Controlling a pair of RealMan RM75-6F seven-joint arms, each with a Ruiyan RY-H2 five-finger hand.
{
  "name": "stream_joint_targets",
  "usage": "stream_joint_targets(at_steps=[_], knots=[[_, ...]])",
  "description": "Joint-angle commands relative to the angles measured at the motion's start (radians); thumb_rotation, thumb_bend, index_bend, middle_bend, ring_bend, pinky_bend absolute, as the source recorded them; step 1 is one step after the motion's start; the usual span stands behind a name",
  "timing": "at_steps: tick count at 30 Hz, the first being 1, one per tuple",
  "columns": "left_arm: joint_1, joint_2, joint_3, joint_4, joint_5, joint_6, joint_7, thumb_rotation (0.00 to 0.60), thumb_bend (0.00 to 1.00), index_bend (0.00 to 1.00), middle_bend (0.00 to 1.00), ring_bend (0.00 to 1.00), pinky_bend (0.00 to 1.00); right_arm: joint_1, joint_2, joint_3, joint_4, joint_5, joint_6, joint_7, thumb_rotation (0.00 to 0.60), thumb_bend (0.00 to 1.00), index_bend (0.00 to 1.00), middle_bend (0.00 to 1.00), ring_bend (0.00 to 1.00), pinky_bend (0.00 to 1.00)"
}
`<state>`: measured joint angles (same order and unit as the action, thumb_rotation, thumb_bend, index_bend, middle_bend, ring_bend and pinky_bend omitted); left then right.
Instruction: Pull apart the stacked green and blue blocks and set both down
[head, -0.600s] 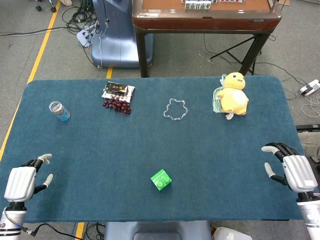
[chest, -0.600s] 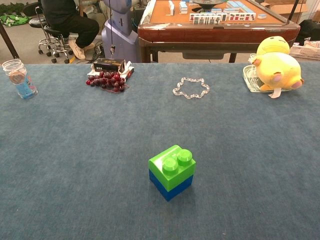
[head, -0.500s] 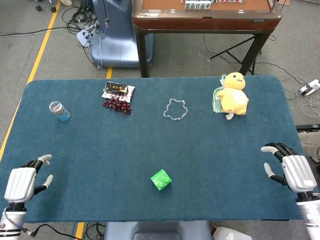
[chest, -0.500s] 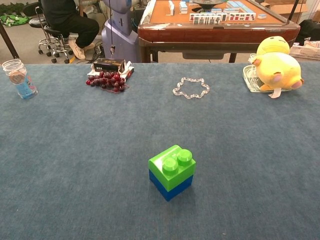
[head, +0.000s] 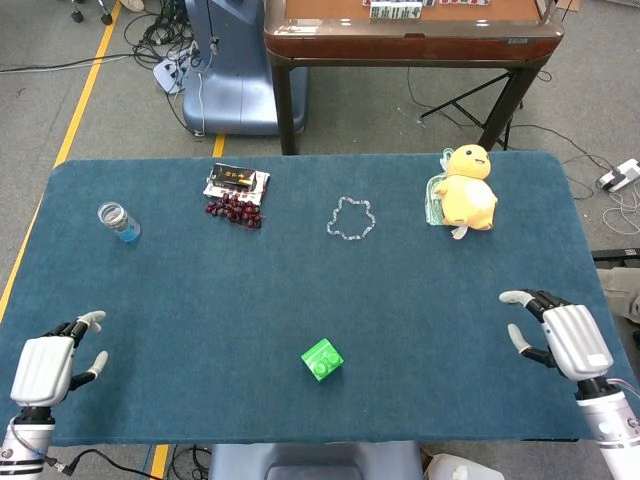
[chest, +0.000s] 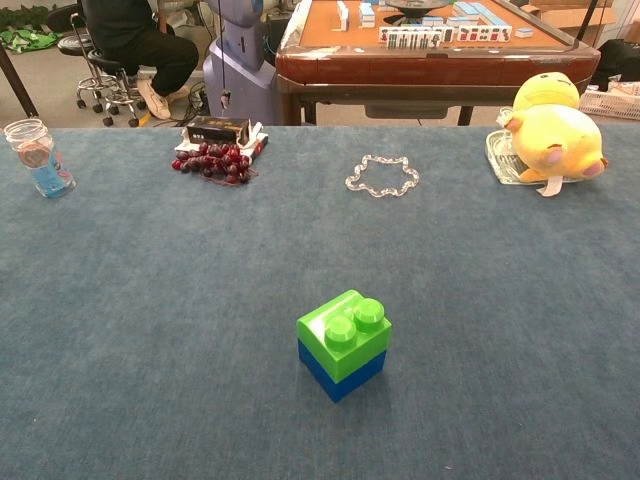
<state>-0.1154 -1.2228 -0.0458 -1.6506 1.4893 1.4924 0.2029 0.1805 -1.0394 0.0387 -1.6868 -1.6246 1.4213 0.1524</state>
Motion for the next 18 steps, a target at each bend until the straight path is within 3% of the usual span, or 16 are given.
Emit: stream_joint_targets(at_steps=[1,6,12,18], knots=[[0.003,-0.007,0.002,0.005,0.001,0.002,-0.003,0.6,0.31,0.33,0.4,0.43,0.6,0.019,0.01,-0.012,-0.044,-0.061,-0.003,-0.042,0.6,0.4,0.32,0.66,0.63,0.73],[0.01,-0.016,0.011,0.015,0.006,0.007,-0.002,0.6,0.31,0.33,0.4,0.43,0.61,0.044,0.029,-0.033,-0.131,-0.151,-0.027,-0.145,0.6,0.41,0.32,0.82,0.77,0.85],[0.01,-0.02,0.007,0.023,0.003,0.007,-0.01,0.6,0.31,0.33,0.4,0.43,0.61,0.076,0.032,-0.046,-0.219,-0.222,-0.071,-0.244,0.6,0.69,0.32,0.89,0.84,0.89],[0.01,-0.022,0.006,0.029,0.003,0.005,-0.016,0.6,0.31,0.33,0.4,0.43,0.61,0.115,0.014,-0.053,-0.279,-0.25,-0.152,-0.338,0.6,0.85,0.31,0.91,0.86,0.91]])
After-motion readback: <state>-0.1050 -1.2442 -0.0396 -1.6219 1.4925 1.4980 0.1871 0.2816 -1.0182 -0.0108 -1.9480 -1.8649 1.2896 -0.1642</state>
